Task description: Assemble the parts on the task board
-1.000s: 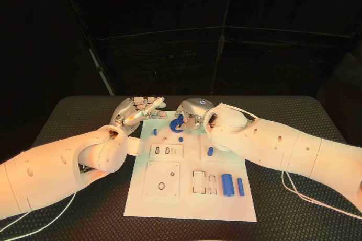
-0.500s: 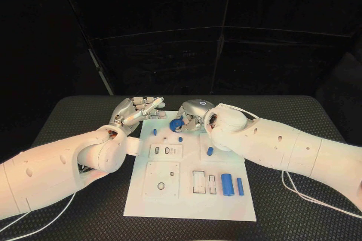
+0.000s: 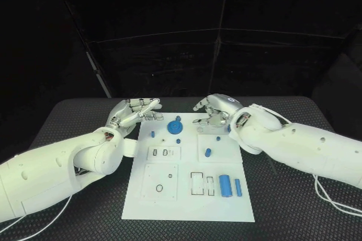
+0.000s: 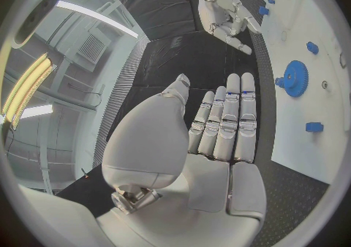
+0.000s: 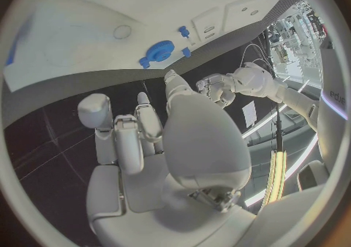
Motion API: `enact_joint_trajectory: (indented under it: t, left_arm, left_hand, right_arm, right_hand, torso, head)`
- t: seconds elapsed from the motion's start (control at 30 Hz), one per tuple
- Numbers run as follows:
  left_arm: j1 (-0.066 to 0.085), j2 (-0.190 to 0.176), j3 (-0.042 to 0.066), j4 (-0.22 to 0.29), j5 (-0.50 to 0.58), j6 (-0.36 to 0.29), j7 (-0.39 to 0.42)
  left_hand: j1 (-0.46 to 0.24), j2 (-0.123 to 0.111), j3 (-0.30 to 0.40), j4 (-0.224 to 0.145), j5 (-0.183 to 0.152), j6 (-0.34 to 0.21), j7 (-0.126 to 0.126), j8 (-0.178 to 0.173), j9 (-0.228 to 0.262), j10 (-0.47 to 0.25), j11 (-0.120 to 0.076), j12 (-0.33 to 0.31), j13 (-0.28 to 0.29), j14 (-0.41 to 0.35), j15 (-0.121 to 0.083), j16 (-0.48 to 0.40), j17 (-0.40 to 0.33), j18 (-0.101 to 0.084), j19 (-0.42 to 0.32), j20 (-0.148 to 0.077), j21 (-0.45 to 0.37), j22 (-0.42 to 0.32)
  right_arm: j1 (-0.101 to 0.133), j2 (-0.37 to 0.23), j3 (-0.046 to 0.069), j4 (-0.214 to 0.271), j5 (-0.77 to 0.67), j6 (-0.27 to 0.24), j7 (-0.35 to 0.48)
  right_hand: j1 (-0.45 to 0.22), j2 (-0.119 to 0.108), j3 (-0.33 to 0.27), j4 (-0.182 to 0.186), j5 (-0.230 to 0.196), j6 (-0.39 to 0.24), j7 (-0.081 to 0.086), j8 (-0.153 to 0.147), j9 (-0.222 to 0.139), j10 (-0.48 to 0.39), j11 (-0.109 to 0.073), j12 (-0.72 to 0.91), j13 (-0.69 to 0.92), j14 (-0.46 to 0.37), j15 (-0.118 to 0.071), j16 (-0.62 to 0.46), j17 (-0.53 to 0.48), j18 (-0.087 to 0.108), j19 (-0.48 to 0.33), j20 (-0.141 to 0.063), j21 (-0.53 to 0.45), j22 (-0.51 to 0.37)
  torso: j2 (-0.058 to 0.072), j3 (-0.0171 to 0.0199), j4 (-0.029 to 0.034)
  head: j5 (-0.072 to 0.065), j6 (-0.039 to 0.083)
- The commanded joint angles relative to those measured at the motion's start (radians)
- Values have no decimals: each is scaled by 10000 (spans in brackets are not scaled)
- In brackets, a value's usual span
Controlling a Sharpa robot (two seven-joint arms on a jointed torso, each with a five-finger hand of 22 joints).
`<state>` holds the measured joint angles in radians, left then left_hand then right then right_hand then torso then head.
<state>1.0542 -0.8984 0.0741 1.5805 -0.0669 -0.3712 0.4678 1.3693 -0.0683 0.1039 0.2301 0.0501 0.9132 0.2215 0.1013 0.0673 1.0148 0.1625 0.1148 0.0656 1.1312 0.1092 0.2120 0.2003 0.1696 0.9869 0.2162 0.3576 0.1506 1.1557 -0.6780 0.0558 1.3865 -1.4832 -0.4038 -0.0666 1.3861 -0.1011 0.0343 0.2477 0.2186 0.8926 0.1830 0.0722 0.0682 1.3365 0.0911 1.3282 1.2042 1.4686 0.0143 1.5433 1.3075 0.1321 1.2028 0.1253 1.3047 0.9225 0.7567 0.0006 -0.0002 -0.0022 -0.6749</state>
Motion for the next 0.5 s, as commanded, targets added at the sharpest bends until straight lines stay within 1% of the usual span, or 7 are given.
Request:
enact_joint_trajectory:
  t: [0.03,0.13,0.2,0.27,0.3,0.37,0.5]
  left_arm:
    - [15,-1,11,1,-2,114,66]
    - [15,23,11,-24,-2,130,69]
    - [14,38,11,-46,-2,138,70]
    - [14,52,11,-77,-2,146,70]
    - [13,63,11,-101,-2,150,70]
    - [13,80,10,-139,-2,155,70]
    - [12,107,10,-192,-2,164,68]
  left_hand:
    - [-23,85,-31,-42,-4,34,16,-16,-11,42,54,-36,-10,61,12,-54,9,127,44,-1,-49,-9]
    - [-23,85,-31,-42,-4,34,16,-16,-11,42,54,-36,-10,61,12,-54,9,127,44,-1,-49,-9]
    - [-23,85,-31,-42,-4,34,16,-16,-11,42,54,-36,-10,61,12,-54,9,127,44,-1,-49,-9]
    - [-17,88,-31,-47,-3,38,14,-18,-11,45,53,-38,-10,63,12,-59,12,127,45,-1,-50,-11]
    - [-17,88,-31,-47,-3,38,14,-18,-11,45,53,-38,-10,63,12,-59,12,127,45,-1,-50,-11]
    - [-17,88,-31,-47,-3,38,14,-18,-11,45,53,-38,-10,63,12,-59,12,127,45,-1,-50,-11]
    - [-11,92,-32,-52,-4,44,10,-20,-10,51,51,-39,-9,64,12,-63,16,127,46,-2,-52,-13]
  right_arm:
    - [20,-610,-1,152,1990,-201,1163]
    - [17,-1252,-5,256,2492,-31,1647]
    - [14,-1539,-7,274,2691,58,1845]
    - [7,-1773,-9,258,2827,144,2000]
    - [-6,-1870,-10,244,2873,181,2053]
    - [-93,-2064,-11,211,2946,252,2138]
    - [-284,-2212,-12,92,2998,351,2197]
  right_hand:
    - [233,-57,-57,-155,106,15,-46,-5,11,-75,2,-35,-57,825,26,11,1719,-83,-72,0,-16,-56]
    - [430,-95,-141,-317,179,-8,-44,-19,6,-93,1,-46,-70,816,24,-2,1685,-78,-99,-5,-39,-92]
    - [512,-117,-192,-389,212,-16,-44,-22,5,-99,0,-51,-76,816,23,-4,1685,-77,-106,-6,-46,-104]
    - [591,-127,-236,-457,256,-23,-43,-25,5,-116,-1,-68,-99,813,22,-8,1674,-74,-116,-7,-55,-122]
    - [633,-131,-256,-491,278,-33,-42,-29,4,-128,-1,-80,-115,810,22,-13,1661,-72,-122,-7,-61,-134]
    - [663,-130,-273,-517,294,-41,-41,-32,3,-135,0,-88,-124,809,21,-15,1657,-72,-123,-7,-63,-136]
    - [682,-129,-283,-532,307,-43,-41,-32,2,-138,0,-90,-127,808,21,-17,1651,-71,-128,-8,-67,-145]
  torso:
    - [-41,-9,-102]
    - [-44,7,-140]
    - [-46,24,-161]
    - [-44,10,-141]
    - [-47,20,-151]
    - [-40,11,-114]
    - [-41,-4,-96]
  head:
    - [-139,31]
    - [-231,72]
    - [-234,93]
    - [-278,86]
    - [-285,87]
    - [-355,95]
    - [-387,90]
